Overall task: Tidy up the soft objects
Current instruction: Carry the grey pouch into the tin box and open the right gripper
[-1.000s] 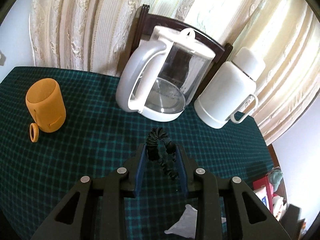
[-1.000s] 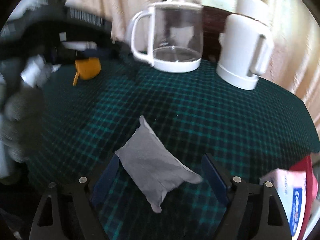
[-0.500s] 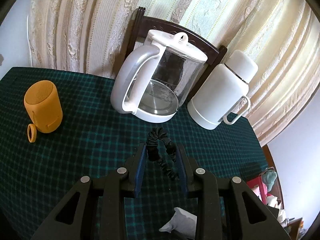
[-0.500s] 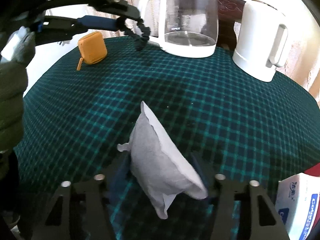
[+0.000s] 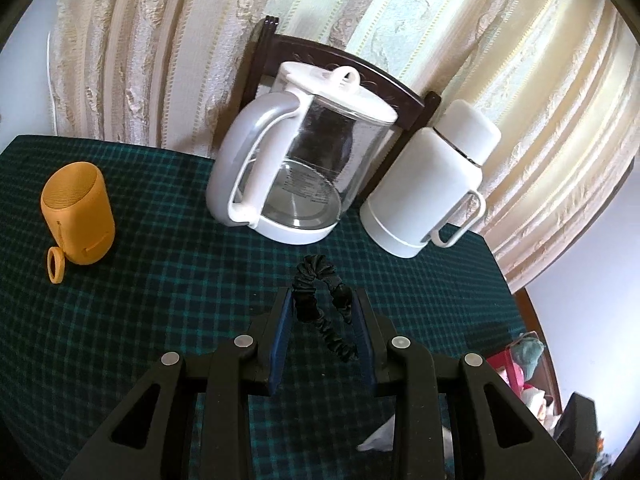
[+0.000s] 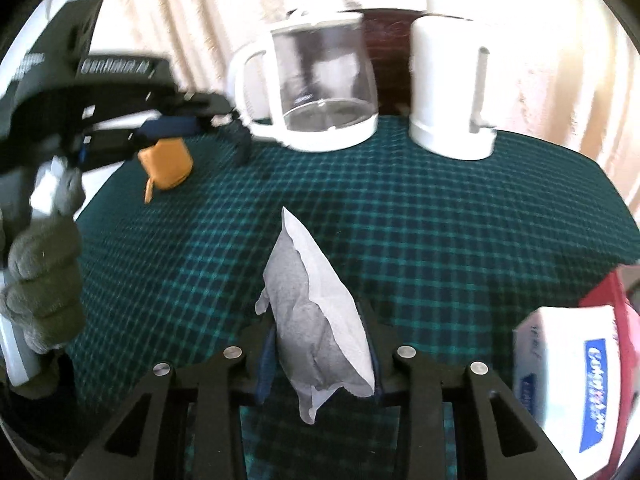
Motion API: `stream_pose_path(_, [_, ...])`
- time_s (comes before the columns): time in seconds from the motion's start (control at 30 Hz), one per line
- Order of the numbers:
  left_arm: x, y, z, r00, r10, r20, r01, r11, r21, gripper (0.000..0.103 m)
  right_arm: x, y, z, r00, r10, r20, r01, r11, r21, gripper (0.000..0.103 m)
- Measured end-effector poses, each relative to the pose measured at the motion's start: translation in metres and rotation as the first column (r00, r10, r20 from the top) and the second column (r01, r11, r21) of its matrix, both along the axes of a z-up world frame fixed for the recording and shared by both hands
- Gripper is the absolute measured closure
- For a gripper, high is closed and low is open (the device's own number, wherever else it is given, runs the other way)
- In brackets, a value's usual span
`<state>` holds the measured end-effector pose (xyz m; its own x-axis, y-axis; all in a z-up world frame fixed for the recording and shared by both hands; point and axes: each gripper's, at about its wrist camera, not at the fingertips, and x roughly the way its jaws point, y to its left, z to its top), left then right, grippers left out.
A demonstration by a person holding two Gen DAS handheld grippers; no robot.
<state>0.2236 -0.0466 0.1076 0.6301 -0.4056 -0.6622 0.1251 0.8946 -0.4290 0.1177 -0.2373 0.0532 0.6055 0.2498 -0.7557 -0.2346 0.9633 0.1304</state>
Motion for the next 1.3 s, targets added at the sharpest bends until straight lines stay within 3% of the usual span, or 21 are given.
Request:
stream_pose_path(0.23, [-0.006,-0.02,-0.001,0.997,-0.075,0.012,0.075,0.997,-0.031,0.072,-0.006,-0.043,0.021,0.987,-0.149,0.061,0.148,0.989,0.023,0.065])
stream_pose_path(0.37, [-0.012,-0.031,0.001,0.994,-0.107,0.027,0.108,0.994,-0.027,0.072,-0.012,-0.073,0.032,0.959,-0.267,0.096,0.265,0.964,0.026,0.065])
stream_pose_path(0.63, [-0.018,-0.047,0.0,0.986,-0.165,0.033,0.166,0.985,-0.04,0.072,-0.036,-0.147,0.048,0.857,-0.499,0.132,0.496,0.867,0.053,0.065])
stream_pose_path(0.87, [-0.022,-0.055,0.0,0.979,-0.2,0.03,0.202,0.978,-0.05,0.072,-0.052,-0.198,0.056,0.759,-0.633,0.152,0.633,0.772,0.056,0.065])
stream_pose_path(1.3, [-0.03,-0.066,0.003,0.971,-0.234,0.045,0.236,0.971,-0.04,0.072,-0.059,-0.242,0.03,0.659,-0.747,0.087,0.749,0.662,0.008,0.065])
